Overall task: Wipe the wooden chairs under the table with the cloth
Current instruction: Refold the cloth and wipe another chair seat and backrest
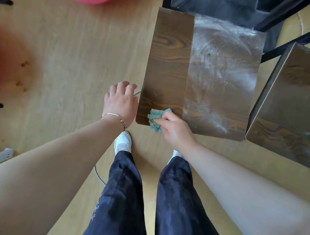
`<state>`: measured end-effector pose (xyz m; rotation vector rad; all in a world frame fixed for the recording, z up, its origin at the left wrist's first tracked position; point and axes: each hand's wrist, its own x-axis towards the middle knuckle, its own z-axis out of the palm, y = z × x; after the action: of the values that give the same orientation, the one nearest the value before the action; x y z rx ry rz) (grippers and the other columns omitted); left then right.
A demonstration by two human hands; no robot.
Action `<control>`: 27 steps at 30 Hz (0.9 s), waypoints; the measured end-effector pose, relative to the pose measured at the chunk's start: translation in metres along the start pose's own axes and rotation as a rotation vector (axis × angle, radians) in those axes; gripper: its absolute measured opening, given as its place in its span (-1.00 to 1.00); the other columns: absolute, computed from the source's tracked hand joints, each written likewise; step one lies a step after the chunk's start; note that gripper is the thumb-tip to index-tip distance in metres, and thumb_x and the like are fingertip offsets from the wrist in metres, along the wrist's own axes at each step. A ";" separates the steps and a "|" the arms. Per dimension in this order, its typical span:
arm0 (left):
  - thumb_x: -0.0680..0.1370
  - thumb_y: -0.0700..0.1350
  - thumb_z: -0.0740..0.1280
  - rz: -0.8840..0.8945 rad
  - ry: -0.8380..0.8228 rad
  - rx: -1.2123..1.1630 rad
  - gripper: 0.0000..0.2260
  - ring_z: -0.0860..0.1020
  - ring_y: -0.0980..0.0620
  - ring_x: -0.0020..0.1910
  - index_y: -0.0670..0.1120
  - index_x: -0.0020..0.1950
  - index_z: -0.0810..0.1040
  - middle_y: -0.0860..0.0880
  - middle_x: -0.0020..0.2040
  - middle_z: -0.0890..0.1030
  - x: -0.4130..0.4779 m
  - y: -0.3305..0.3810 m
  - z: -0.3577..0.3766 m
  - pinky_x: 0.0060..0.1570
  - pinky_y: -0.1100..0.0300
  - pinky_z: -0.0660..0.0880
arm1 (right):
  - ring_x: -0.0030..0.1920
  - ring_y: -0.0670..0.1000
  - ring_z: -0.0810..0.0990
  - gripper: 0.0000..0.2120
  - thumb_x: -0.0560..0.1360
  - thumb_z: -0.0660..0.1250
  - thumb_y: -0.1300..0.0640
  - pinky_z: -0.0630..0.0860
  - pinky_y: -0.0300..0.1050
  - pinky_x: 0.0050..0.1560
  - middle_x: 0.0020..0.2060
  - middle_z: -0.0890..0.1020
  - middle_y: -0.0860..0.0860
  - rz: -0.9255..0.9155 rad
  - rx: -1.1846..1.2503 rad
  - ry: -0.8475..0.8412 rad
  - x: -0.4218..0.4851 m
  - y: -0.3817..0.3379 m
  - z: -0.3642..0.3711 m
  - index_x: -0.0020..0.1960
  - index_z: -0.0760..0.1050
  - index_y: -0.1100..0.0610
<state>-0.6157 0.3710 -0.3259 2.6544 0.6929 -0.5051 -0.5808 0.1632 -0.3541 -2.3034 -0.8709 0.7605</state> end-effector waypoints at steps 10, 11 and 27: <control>0.60 -0.02 0.13 0.004 0.076 -0.029 -0.66 0.31 -0.17 0.25 -0.02 0.37 0.37 -0.07 0.32 0.39 0.061 -0.023 -0.030 0.13 -0.04 0.32 | -0.19 0.06 0.57 -0.77 0.56 0.21 -0.05 0.52 0.08 -0.19 -0.20 0.59 0.02 0.443 0.366 0.462 0.264 -0.040 -0.088 -0.20 0.34 0.04; 0.60 -0.01 0.13 0.001 0.077 -0.037 -0.66 0.32 -0.17 0.24 -0.02 0.37 0.36 -0.07 0.32 0.39 0.067 -0.026 -0.031 0.12 -0.04 0.32 | -0.19 0.08 0.58 -0.76 0.53 0.23 -0.05 0.51 0.08 -0.19 -0.21 0.59 0.03 0.466 0.369 0.480 0.277 -0.035 -0.095 -0.24 0.30 0.03; 0.61 0.02 0.14 0.085 -0.016 0.003 -0.64 0.32 -0.15 0.26 0.01 0.40 0.32 -0.03 0.35 0.36 0.066 -0.038 -0.030 0.19 -0.03 0.33 | 0.03 0.05 0.55 -0.78 0.55 0.32 0.18 0.44 -0.23 0.07 0.00 0.51 0.01 0.123 -0.154 0.238 0.243 -0.014 -0.075 0.17 0.62 0.15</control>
<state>-0.5739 0.4405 -0.3361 2.6668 0.5718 -0.5039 -0.3833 0.3234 -0.3677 -2.5388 -0.7069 0.4689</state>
